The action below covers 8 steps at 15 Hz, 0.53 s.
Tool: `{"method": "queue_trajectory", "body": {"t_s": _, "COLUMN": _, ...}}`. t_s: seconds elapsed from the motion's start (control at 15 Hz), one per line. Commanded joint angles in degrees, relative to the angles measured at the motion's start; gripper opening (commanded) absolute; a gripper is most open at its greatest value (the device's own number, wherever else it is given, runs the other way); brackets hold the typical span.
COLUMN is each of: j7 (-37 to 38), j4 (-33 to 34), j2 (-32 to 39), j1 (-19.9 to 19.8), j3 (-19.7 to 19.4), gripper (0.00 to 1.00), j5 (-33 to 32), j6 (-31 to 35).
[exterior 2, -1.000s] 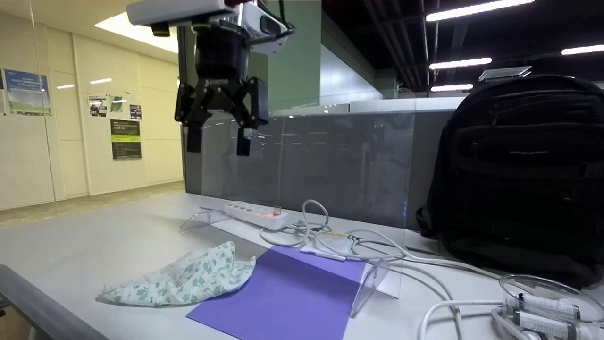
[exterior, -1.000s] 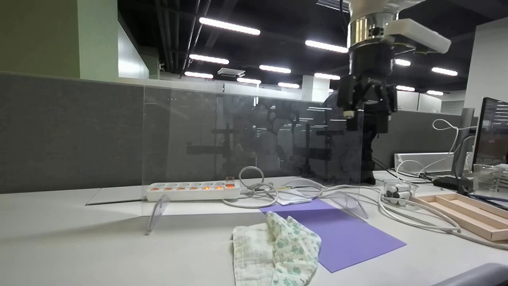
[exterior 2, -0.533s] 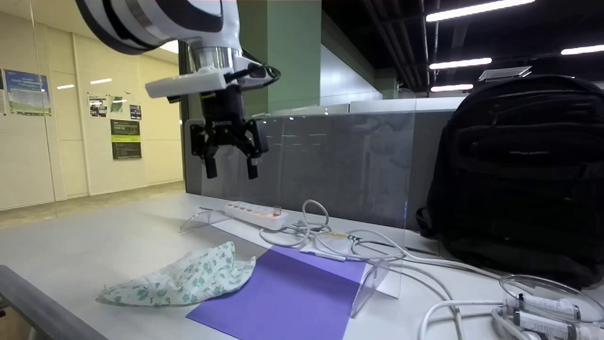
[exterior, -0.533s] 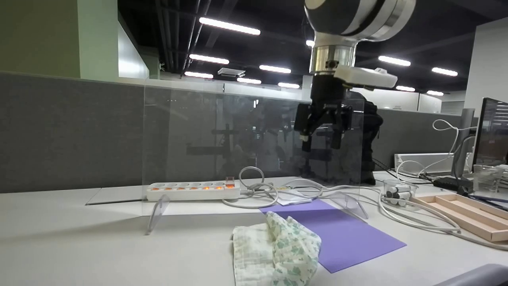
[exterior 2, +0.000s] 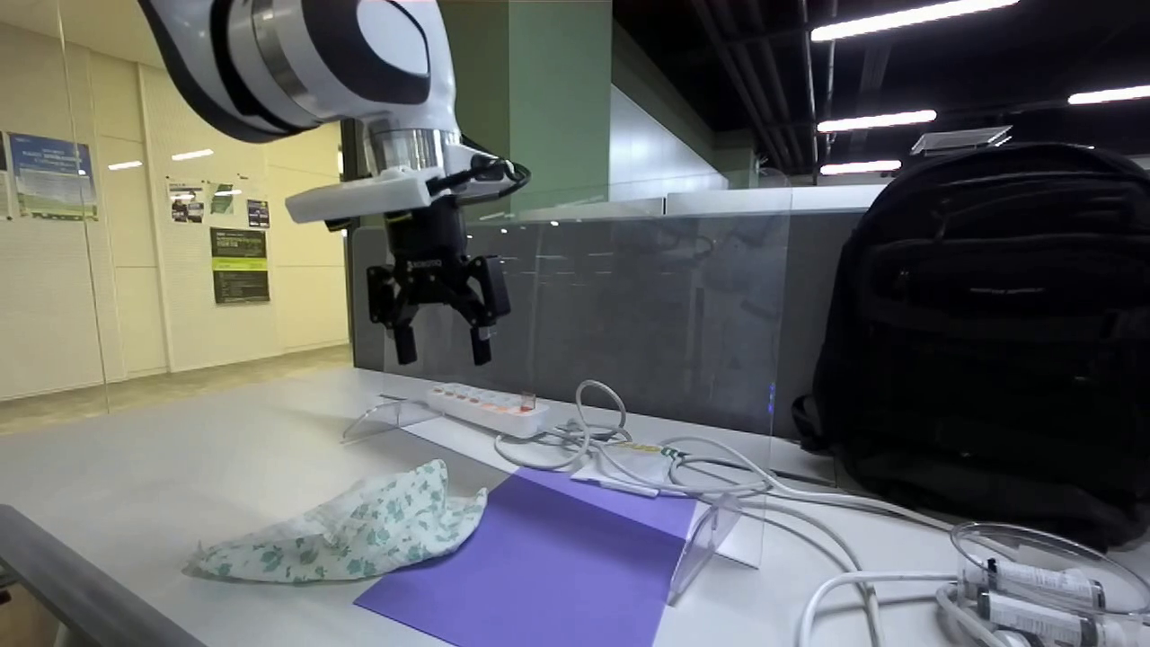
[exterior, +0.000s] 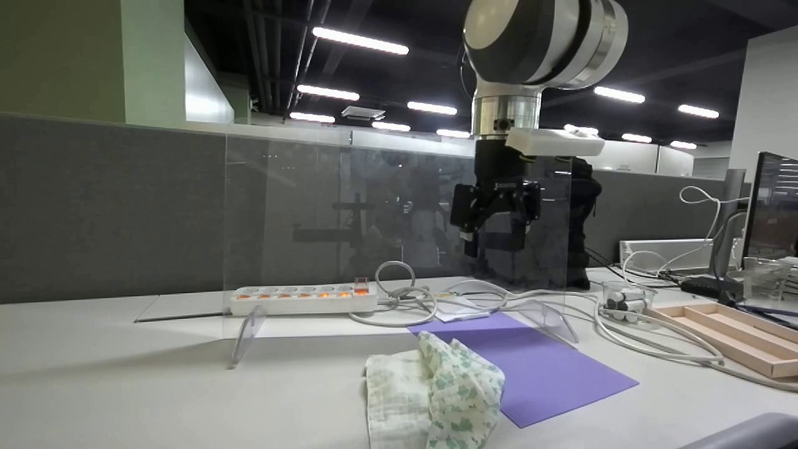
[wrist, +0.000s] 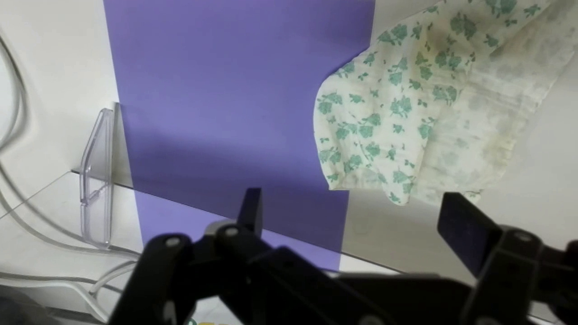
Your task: Take the white cloth and place it on the clear screen
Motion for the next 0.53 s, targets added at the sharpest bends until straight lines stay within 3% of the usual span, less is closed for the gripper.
{"method": "queue_trajectory", "body": {"t_s": 0.0, "j7": -6.3, "j4": 0.44, "j2": 2.48, "j1": 2.58, "j3": -0.28, "gripper": 1.0, "j5": 4.2, "j6": 2.74}}
{"method": "queue_trajectory", "body": {"t_s": 0.2, "j7": -10.58, "j4": 2.15, "j2": 7.93, "j1": 4.12, "j3": 0.02, "gripper": 1.0, "j5": 9.24, "j6": 7.47}}
{"method": "queue_trajectory", "body": {"t_s": 0.47, "j7": -8.57, "j4": 3.26, "j2": 13.99, "j1": 4.12, "j3": 0.57, "gripper": 1.0, "j5": 5.98, "j6": 15.12}}
